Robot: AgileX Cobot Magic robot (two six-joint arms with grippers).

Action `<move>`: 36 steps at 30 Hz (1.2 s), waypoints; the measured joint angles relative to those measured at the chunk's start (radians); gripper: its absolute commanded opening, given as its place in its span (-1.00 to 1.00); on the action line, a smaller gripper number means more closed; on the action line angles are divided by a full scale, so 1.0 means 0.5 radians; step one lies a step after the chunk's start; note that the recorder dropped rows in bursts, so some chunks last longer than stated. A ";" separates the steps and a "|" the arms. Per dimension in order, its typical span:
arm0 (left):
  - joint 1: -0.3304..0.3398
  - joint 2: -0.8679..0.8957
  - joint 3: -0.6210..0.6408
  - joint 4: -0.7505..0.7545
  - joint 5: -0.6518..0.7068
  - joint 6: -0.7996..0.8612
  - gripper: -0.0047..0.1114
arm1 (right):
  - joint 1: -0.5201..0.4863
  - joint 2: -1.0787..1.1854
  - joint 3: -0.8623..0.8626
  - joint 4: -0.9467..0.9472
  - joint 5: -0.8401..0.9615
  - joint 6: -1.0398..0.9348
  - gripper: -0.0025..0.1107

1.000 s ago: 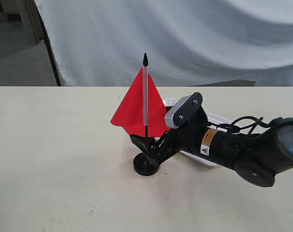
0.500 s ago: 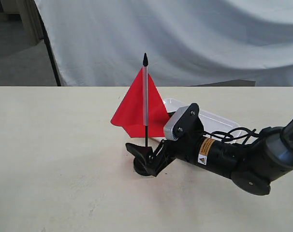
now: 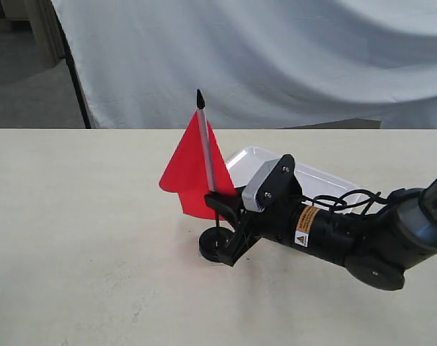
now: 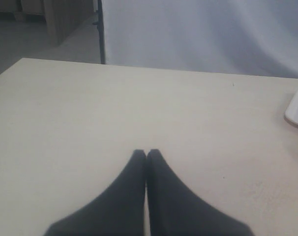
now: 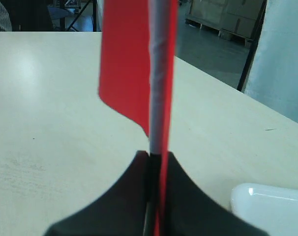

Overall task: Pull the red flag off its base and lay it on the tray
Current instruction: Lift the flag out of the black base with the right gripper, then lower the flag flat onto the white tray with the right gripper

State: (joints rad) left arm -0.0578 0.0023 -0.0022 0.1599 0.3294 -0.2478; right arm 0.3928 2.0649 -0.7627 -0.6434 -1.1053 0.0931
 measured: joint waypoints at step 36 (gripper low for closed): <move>0.000 0.000 0.000 0.000 0.000 0.000 -0.92 | 0.000 -0.375 -1.240 0.370 3.605 -0.476 -0.96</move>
State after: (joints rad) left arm -0.0578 0.0023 -0.0022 0.1599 0.3294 -0.2478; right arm 0.3928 1.8773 -1.3827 -0.4586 0.6974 -0.1450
